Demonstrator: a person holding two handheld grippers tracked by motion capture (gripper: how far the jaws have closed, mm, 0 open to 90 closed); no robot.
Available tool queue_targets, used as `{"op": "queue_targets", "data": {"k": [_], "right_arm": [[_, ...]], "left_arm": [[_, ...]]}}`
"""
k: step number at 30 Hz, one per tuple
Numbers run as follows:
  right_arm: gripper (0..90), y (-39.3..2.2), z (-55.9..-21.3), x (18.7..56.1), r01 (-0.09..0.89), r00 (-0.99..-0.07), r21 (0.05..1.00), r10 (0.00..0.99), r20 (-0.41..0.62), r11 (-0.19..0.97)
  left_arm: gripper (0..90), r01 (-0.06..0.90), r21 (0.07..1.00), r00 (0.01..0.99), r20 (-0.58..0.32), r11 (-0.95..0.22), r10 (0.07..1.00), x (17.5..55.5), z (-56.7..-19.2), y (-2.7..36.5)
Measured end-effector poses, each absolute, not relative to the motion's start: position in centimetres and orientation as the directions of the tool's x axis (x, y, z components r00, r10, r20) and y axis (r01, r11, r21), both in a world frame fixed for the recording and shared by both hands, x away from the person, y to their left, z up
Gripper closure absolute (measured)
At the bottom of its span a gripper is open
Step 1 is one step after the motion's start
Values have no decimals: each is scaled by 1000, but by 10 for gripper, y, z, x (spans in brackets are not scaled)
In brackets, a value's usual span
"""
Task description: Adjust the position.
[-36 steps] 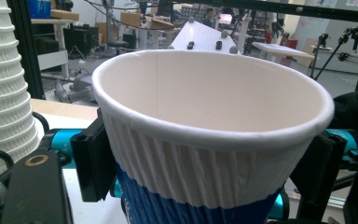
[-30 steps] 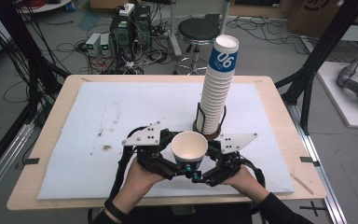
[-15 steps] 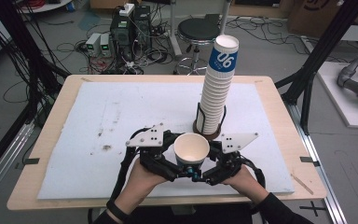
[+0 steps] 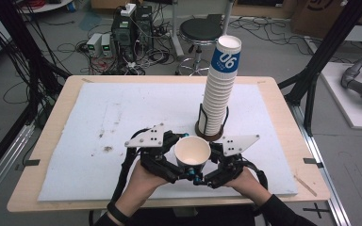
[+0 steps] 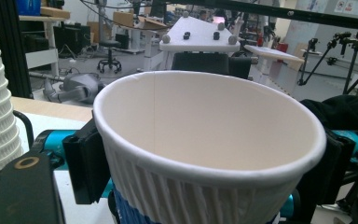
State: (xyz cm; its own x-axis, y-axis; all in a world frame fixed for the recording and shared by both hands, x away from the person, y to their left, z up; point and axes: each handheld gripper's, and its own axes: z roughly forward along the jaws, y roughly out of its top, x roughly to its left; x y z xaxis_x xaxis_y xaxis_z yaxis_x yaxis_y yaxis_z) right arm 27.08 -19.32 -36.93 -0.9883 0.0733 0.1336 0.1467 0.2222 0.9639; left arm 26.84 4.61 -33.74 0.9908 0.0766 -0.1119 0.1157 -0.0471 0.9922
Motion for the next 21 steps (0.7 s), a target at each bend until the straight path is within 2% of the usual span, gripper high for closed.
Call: {"op": "queue_targets", "data": {"k": [5, 7, 11, 21], "right_arm": [[259, -193, -369, 270, 142, -989, 964, 81, 126, 227], [216, -194, -369, 271, 134, -989, 964, 91, 115, 231], [200, -197, -368, 272, 124, -990, 963, 98, 104, 238], [195, -223, -363, 284, 109, -982, 965, 175, 68, 238]], "left_arm": [[203, 112, 993, 991, -107, -48, 84, 269, -337, 47], [205, 111, 993, 991, -107, -46, 86, 269, -337, 49], [207, 113, 993, 989, -108, -44, 98, 271, -337, 53], [207, 115, 992, 986, -108, -48, 128, 280, -340, 64]]}}
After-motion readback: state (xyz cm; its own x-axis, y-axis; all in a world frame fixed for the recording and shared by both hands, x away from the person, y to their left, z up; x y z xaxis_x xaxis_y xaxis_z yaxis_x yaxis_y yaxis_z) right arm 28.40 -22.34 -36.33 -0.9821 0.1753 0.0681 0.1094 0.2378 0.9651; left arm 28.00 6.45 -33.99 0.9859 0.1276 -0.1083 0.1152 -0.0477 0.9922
